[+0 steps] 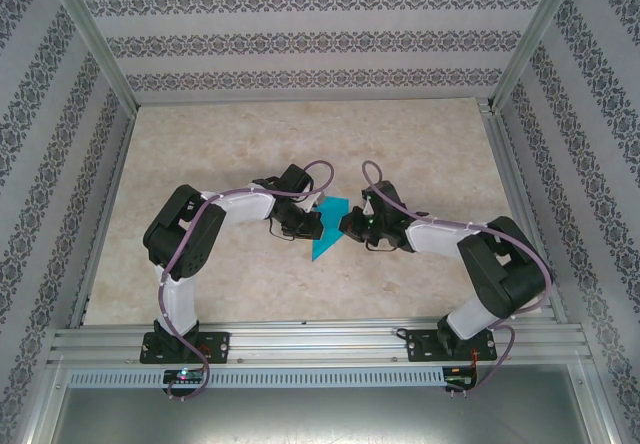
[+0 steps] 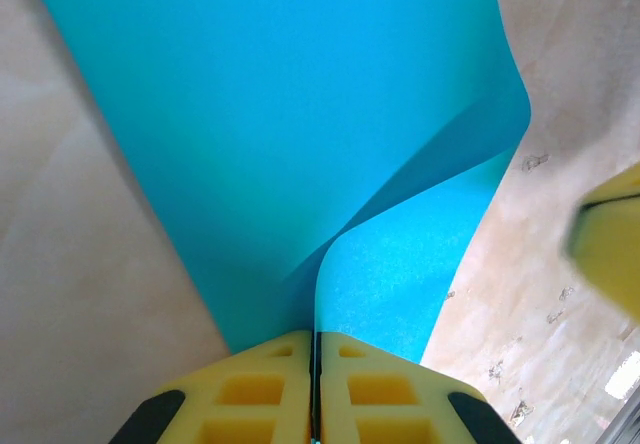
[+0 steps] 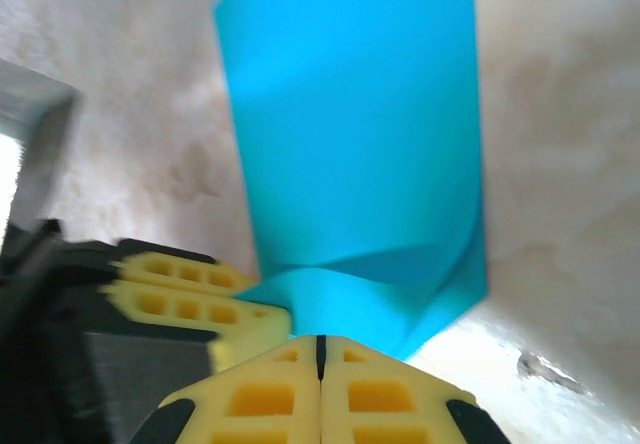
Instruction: Fold a paper plane with a square sheet of paper (pick it up from the middle)
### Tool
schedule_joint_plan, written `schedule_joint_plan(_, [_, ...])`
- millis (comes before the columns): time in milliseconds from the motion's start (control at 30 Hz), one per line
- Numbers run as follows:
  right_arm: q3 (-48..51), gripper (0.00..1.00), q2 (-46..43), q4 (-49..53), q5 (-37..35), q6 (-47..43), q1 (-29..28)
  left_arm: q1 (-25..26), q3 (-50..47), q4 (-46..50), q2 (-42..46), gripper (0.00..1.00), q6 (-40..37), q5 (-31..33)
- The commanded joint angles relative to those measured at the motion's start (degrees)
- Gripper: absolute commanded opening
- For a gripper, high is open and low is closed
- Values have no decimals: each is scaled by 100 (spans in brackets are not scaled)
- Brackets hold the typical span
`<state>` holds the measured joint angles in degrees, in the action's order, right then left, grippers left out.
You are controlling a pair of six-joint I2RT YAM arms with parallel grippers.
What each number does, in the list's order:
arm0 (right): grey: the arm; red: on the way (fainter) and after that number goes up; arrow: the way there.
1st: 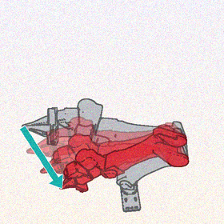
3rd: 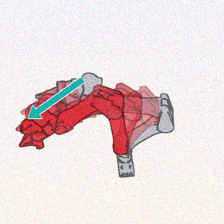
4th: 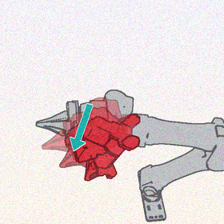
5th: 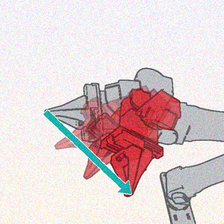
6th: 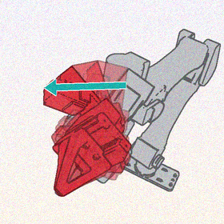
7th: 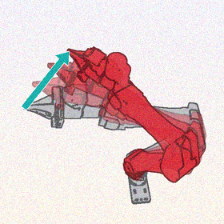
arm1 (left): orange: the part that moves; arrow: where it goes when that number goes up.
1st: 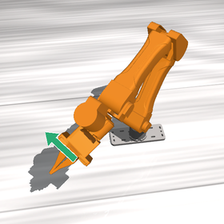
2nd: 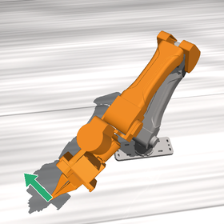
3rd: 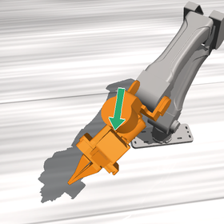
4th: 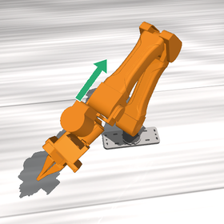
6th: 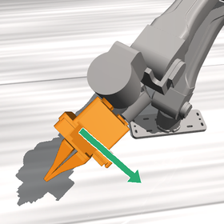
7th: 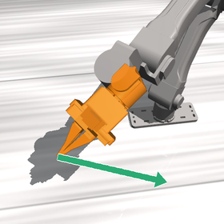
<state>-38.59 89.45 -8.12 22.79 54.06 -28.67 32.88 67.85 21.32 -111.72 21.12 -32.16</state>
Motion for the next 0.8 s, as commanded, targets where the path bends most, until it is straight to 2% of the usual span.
schedule_joint_plan(0, [-199, 5, -21, 139, 19, -151, 50, -54, 70, 302, -168, 11, -193, 23])
schedule_joint_plan(300, [-371, 6, 718, -139, 225, -107, 106, -54, 61, 319, -154, 11, -212, -12])
schedule_joint_plan(433, [-367, 6, 884, 429, -108, -370, 118, -50, 90, 377, -158, 11, -265, -95])
schedule_joint_plan(600, [17, 5, 884, 393, -278, -374, 133, -47, 147, 525, -157, 11, -372, -141])
schedule_joint_plan(767, [24, 6, 647, 288, -22, -312, 207, -52, 201, 614, -164, 12, -398, -185])
